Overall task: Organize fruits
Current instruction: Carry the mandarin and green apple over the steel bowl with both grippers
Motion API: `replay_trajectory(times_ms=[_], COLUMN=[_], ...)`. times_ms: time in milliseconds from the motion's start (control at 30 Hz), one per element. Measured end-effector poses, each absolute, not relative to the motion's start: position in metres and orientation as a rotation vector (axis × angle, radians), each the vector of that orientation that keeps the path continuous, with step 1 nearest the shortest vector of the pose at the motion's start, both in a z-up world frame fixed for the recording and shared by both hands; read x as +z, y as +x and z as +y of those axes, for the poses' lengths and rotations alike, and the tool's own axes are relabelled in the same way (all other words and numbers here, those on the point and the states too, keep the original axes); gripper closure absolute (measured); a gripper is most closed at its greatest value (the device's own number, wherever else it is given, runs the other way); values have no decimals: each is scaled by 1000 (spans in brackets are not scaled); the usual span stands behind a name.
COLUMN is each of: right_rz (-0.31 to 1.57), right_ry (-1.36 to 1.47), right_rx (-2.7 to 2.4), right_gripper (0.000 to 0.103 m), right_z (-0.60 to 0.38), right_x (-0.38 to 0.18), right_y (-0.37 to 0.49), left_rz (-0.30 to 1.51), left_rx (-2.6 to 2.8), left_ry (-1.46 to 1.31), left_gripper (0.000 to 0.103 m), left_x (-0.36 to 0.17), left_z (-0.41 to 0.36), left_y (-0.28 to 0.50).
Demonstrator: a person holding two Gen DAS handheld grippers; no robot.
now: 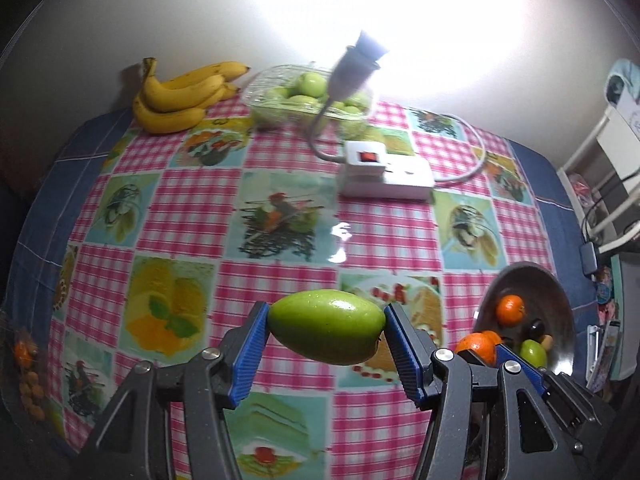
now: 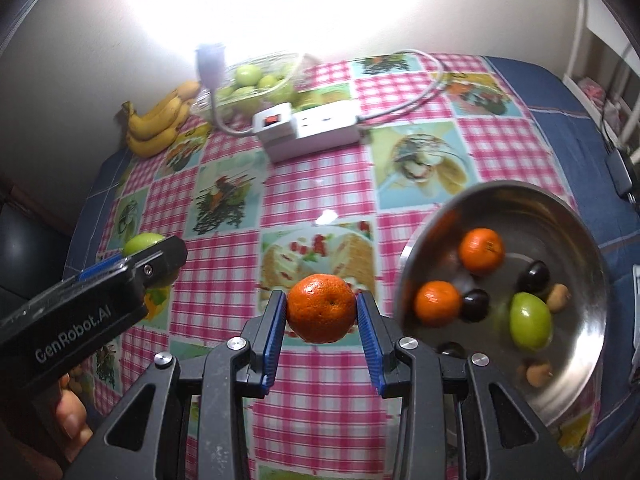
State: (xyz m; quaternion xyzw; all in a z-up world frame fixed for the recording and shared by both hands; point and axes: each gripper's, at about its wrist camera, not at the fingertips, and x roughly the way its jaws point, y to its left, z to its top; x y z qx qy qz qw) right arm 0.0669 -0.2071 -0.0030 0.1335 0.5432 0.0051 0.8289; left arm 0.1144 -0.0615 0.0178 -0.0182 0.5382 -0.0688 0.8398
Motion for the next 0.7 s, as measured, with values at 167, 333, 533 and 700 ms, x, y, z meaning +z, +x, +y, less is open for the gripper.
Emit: replay_trajectory(times_ms=[167,333,533,700], right_rz=[1155,1164,1162,1166], right_ry=[296,333,353,365], right_rx=[-47,-109,-186,-259], right_gripper=[65,65,65,65], right_z=[-233,-265,-296,-324], right_x=[-6,-13,-16,-19], right_y=[62,60,55,48], left_rz=[1139,1161,1142,1126], left_rx=[-166,-189,-231,-298], left_ry=[-12,17,62,133], left_gripper=[42,42,42,42], left_x=[7,-6,-7,-7], left_z=[-83,-102,-128,-162], left_y=[109,106,98,82])
